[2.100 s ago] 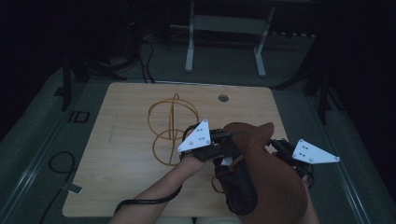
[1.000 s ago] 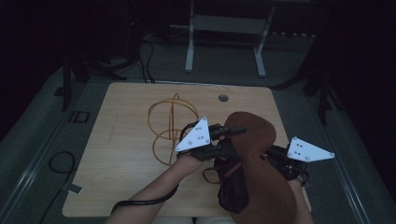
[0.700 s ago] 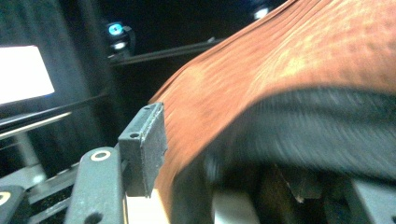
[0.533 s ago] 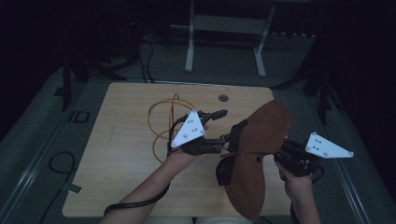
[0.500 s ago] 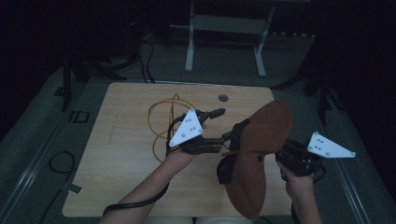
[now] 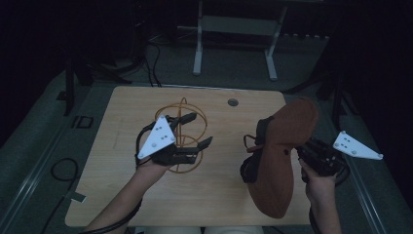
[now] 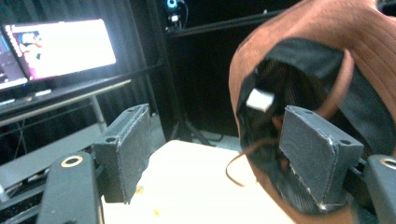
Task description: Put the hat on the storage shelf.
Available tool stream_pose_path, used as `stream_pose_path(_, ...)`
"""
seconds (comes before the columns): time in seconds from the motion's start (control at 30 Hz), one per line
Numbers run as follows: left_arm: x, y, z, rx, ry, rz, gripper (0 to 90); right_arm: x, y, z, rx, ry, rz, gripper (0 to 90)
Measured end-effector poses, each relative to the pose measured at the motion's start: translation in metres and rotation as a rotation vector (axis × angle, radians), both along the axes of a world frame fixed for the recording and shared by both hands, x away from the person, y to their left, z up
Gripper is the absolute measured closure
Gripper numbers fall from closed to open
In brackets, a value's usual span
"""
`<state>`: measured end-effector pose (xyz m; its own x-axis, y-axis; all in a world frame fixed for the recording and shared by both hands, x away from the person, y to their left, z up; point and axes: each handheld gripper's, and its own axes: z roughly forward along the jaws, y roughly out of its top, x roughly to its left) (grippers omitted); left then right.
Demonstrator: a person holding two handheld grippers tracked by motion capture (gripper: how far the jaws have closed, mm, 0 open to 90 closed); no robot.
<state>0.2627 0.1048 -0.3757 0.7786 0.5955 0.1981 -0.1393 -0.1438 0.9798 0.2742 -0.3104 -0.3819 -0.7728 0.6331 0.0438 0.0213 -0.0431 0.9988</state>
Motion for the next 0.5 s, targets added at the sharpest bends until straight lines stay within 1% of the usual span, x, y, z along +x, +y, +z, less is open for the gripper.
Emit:
stream_pose_path(0.03,-0.002,0.006,-0.002,0.006,0.008,0.012,26.3,0.002,0.000,0.001,-0.001,0.001,-0.001,87.8)
stream_pose_path(0.07,-0.002,0.006,-0.002,0.006,0.008,0.012,26.3,0.002,0.000,0.001,-0.001,0.001,-0.001,87.8)
stream_pose_path(0.1,-0.004,0.018,-0.008,0.012,0.031,0.023,26.3,0.004,0.001,0.002,-0.001,0.003,-0.004,87.8)
stream_pose_path(0.17,-0.007,0.029,-0.014,0.022,0.047,0.037,26.3,0.011,0.005,0.005,-0.005,0.001,-0.009,87.8)
stream_pose_path(0.23,-0.009,0.037,-0.020,0.030,0.056,0.055,26.3,0.016,0.009,0.006,-0.002,0.002,-0.008,87.7)
stream_pose_path(0.27,-0.009,0.037,-0.020,0.030,0.056,0.055,26.3,0.016,0.009,0.006,-0.002,0.002,-0.008,87.7)
stream_pose_path(0.3,-0.012,0.048,-0.027,0.034,0.073,0.068,26.3,0.018,0.011,0.008,-0.001,0.004,-0.008,87.8)
stream_pose_path(0.33,-0.013,0.052,-0.030,0.035,0.080,0.074,26.3,0.024,0.017,0.011,-0.004,0.005,-0.006,87.7)
stream_pose_path(0.43,-0.018,0.067,-0.040,0.034,0.093,0.097,26.3,0.032,0.025,0.015,-0.007,0.007,-0.001,87.7)
stream_pose_path(0.5,-0.022,0.078,-0.048,0.024,0.108,0.110,26.3,0.038,0.031,0.018,-0.006,0.009,0.004,87.7)
